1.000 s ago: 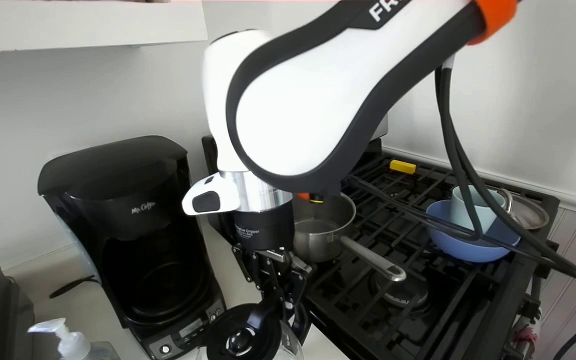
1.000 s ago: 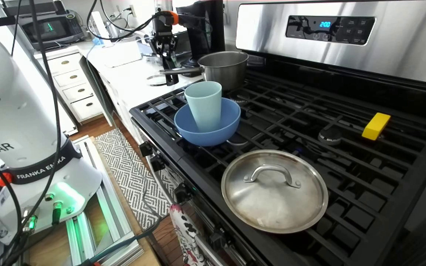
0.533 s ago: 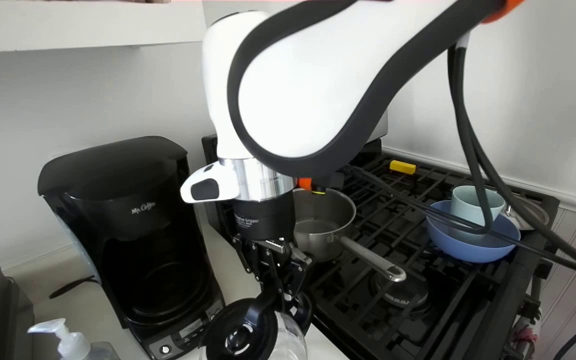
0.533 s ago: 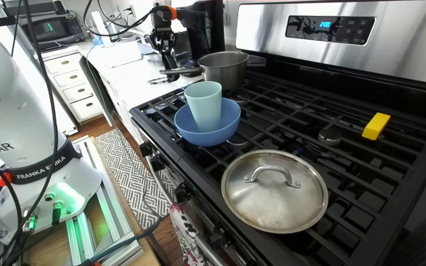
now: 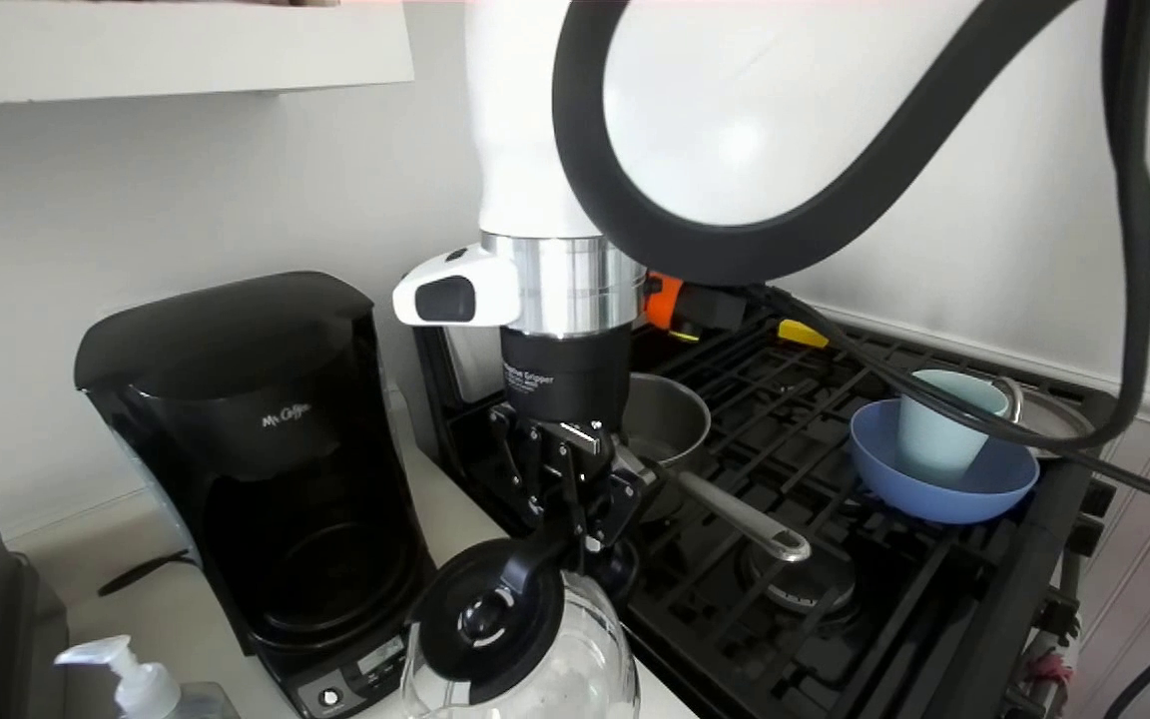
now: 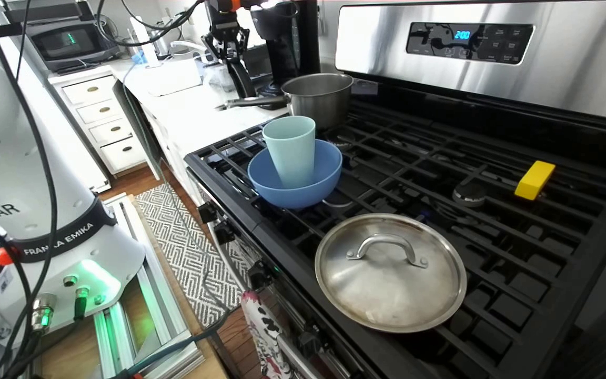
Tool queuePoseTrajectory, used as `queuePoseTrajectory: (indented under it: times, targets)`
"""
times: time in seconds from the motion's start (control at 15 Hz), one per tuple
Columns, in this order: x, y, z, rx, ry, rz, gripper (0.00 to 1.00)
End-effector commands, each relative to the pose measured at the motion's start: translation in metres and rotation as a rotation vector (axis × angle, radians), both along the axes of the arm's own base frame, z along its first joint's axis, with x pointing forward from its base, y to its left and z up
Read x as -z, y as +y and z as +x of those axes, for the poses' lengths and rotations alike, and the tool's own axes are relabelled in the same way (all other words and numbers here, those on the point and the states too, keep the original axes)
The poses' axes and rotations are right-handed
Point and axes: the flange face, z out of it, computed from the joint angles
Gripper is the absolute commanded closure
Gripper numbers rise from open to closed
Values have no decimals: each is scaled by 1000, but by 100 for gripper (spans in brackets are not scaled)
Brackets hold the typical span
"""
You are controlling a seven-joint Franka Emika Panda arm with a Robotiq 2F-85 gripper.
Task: Pick up the coffee jar and put it on the top right cooker on the hob of the stove
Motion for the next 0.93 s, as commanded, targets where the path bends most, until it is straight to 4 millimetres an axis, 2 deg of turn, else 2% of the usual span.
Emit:
queuePoseTrajectory:
  times: [0.0, 0.27, 0.6, 0.87]
  targets:
    - [-16, -16, -14, 61, -73, 30, 92]
    - [-26, -33, -18, 139, -123, 119, 92]
    - [-34, -61, -25, 243, -74, 218, 92]
    - [-43, -91, -37, 334, -92, 265, 92]
